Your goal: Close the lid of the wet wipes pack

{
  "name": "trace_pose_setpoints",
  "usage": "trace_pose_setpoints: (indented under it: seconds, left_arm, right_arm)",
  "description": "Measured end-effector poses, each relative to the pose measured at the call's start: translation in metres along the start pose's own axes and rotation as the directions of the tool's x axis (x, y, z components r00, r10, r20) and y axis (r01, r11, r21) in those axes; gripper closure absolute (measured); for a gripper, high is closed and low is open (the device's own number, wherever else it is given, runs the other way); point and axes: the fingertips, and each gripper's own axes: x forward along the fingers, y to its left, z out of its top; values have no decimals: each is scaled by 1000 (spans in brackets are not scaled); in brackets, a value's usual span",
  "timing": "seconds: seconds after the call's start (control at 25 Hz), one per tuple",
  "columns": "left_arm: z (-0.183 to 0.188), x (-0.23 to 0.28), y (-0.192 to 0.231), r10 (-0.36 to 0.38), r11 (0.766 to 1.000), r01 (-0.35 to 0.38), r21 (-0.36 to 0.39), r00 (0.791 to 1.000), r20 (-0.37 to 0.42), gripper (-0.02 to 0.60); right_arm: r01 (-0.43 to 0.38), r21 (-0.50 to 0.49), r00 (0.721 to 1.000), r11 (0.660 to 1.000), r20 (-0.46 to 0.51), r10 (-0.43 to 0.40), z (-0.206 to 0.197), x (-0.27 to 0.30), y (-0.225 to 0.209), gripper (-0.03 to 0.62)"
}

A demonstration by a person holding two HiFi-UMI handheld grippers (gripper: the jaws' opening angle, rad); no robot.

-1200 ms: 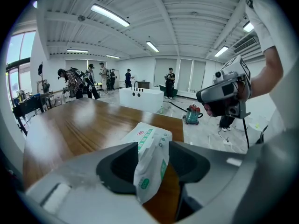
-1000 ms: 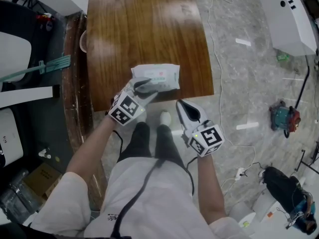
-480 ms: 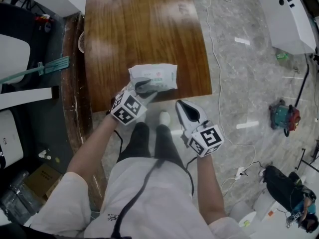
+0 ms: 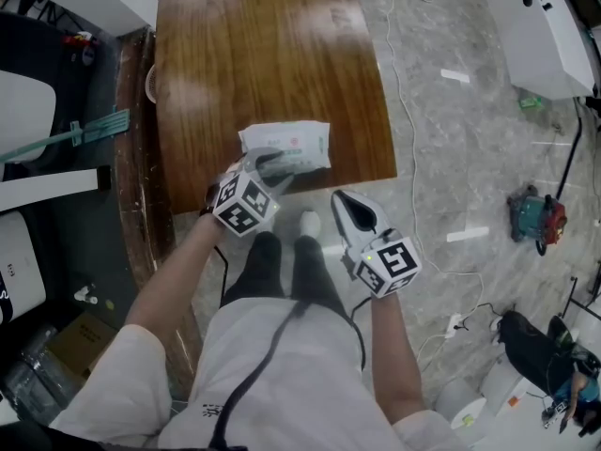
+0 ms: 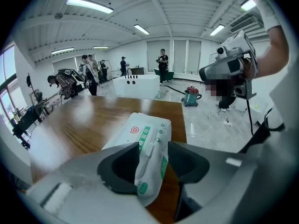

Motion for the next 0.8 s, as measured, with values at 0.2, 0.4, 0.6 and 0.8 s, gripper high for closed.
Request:
trace_pose_setpoints:
  seconds: [0.2,0.4,0.6,0.8]
  left_arm:
    - [-2,3,-1,3,1000,-2,19,1000,-25,377]
    - [3,-1,3,-1,995,5,-102,999,37,384]
    - [11,-12,7,28,982,-5,-190,993,117,428]
    - [29,-35,11,64,983,-34,-182,986,157,487]
  right_arm:
    - [-4,-3,1000,1000,-1,4,0,1,0,585]
    - [-18,-6,1000,1000,-2,18,2,5,5,585]
    - [-26,-19,1000,999,5,26,9,5,10,585]
    - [-41,-42,999,998,28,42,21,7,17,585]
